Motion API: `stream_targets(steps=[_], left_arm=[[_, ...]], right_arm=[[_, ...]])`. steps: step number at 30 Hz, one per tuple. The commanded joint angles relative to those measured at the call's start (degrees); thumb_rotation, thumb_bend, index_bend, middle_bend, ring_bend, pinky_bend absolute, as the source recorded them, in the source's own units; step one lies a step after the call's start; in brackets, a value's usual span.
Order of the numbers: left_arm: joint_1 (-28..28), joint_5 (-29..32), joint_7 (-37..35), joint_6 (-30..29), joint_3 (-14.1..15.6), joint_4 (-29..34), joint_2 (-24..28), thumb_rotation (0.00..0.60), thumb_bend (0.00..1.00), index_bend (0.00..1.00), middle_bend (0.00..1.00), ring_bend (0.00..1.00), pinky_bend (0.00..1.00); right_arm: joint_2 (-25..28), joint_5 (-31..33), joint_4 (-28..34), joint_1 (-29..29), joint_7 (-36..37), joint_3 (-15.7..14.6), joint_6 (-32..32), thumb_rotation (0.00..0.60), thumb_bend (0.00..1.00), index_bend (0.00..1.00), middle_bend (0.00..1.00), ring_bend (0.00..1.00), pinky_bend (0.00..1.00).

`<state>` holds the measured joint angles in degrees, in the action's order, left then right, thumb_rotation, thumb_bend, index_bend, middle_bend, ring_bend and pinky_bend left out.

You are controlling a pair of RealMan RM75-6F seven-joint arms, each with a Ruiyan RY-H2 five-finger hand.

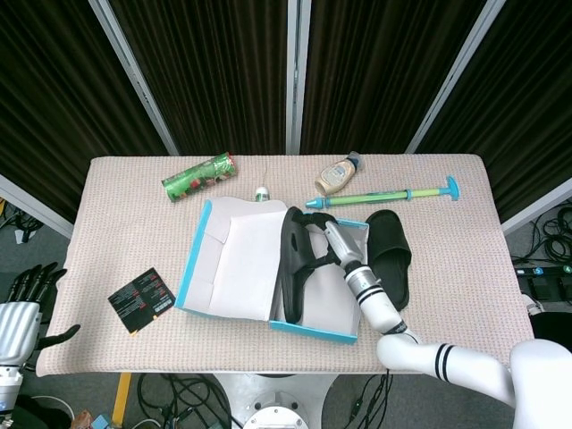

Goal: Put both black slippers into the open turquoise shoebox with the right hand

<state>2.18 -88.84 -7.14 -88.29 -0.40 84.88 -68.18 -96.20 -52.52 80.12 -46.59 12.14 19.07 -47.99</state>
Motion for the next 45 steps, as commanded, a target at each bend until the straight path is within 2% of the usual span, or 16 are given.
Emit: stream_targets(steps=[1,8,14,17,21,28,36,40,45], left_arm=[[0.1,0.0,0.0,0.1,0.0,-0.1,0.0,0.6,0.06,0.14,0.06,0.02,0.09],[0.2,-0.1,0.0,0.1,-0.2,-0.2,-0.1,0.6,0.06,0.14,0.06,0.02,0.09],[0.3,-0.2,0.1,0.0,-0.2,-0.1,-0.1,0.6,0.06,0.14,0.06,0.02,0.09],[0.3,-0.3,0.1,0.0,-0.2,-0.1,-0.1,0.6,0.06,0.14,0.06,0.02,0.09],[0.3,-0.4,0.0,-0.1,-0.2,-0.1,-0.1,0.6,0.06,0.14,0.06,0.02,0.09],[0.2,-0.5,-0.4,-0.4,-0.1,-0.3,0.0,0.6,0.06,0.14,0.06,0.02,0.09],[0.4,-0.8,-0.7,-0.4,-0.2,-0.6,-0.1,0.6,0.06,0.14,0.06,0.02,0.09],[0.4,-0.8,-1.0,-0.5,-0.2,-0.8,-0.1,0.6,0.06,0.14,0.06,0.02,0.09],[0.2,-0.8,-1.3,-0.8,-0.2,-1.0,-0.1,0.6,0.06,0.14,0.06,0.02,0.09]], right_arm=[[0.7,-2.9,0.4,0.6,0.1,-0.8,-0.4,0.6,0.0,0.0,0.01,0.0,0.0],[3.3,-8.5,1.8,1.8,-4.1,-2.5,-3.9,0.6,0.0,0.0,0.0,0.0,0.0],[7.9,-8.4,5.5,1.1,-7.4,-2.2,-2.0,0.6,0.0,0.0,0.0,0.0,0.0],[9.0,-7.0,7.5,1.4,-7.6,-1.8,-1.8,0.6,0.0,0.0,0.0,0.0,0.0],[9.8,-1.7,10.1,1.3,-6.0,-0.5,0.7,0.6,0.0,0.0,0.0,0.0,0.0],[6.7,2.8,9.6,1.8,-7.9,-0.1,-3.8,0.6,0.0,0.0,0.0,0.0,0.0],[1.3,6.0,6.7,0.9,-9.4,2.3,-8.0,0.6,0.0,0.0,0.0,0.0,0.0],[-0.5,5.8,5.2,0.3,-11.0,2.5,-9.0,0.6,0.0,0.0,0.0,0.0,0.0],[1.5,1.5,5.3,-0.1,-14.0,0.8,-8.6,0.6,0.0,0.0,0.0,0.0,0.0]])
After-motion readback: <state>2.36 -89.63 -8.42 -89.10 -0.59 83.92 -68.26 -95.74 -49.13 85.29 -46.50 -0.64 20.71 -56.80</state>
